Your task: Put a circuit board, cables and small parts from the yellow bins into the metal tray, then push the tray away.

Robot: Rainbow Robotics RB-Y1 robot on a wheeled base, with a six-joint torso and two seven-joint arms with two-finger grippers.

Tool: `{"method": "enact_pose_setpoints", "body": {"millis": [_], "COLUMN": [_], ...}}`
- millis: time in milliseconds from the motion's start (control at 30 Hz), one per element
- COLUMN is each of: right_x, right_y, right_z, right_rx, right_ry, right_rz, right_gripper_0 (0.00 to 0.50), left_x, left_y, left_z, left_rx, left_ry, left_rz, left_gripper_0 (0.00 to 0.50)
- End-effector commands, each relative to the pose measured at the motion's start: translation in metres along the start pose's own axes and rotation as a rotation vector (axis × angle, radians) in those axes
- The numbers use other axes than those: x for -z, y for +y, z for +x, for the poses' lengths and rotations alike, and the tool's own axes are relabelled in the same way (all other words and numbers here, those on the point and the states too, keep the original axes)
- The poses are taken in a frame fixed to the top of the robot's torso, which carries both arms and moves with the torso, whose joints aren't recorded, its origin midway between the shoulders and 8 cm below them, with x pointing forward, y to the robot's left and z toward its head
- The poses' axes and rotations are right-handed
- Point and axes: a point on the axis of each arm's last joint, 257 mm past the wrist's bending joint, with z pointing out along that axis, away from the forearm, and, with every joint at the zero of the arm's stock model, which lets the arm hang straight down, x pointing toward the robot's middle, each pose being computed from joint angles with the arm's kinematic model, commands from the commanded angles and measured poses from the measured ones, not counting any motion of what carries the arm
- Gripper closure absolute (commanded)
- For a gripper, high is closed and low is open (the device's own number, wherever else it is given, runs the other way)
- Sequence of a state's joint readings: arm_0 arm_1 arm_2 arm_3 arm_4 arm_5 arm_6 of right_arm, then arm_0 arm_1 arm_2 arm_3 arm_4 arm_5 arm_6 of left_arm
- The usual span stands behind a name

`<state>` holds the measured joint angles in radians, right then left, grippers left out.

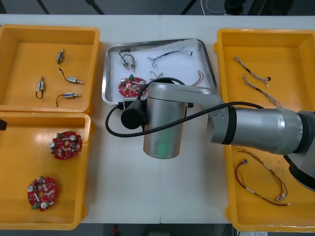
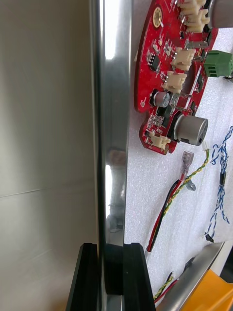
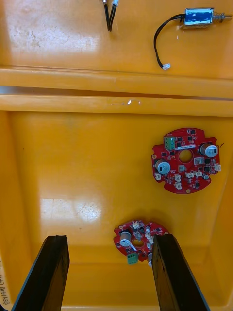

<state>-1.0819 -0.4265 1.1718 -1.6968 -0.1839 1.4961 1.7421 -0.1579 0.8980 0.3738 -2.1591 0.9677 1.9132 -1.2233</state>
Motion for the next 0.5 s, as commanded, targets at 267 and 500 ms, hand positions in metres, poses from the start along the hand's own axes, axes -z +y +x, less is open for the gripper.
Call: {"method": "enact_pose_setpoints", "body": {"millis": [267, 500], "right_x": [-0.004, -0.014], "right_y": [-0.056, -0.071], "right_z": [-0.022, -0.025], "right_rx": [0.011, -0.029], "right_ry": [-0.030, -0.028], "right_rz": [0.087, 0.072], "right_gripper_0": [0.500, 0.500], "left_x": [0.010, 0.010], "left_y": [0.008, 0.008], "left_z": [0.001, 0.001], "left_rx": [-0.051, -0.051], "left_ry": [-0.015, -0.015], "left_rz": [-0.023, -0.023], "left_gripper_0": [0.000, 0.000]}}
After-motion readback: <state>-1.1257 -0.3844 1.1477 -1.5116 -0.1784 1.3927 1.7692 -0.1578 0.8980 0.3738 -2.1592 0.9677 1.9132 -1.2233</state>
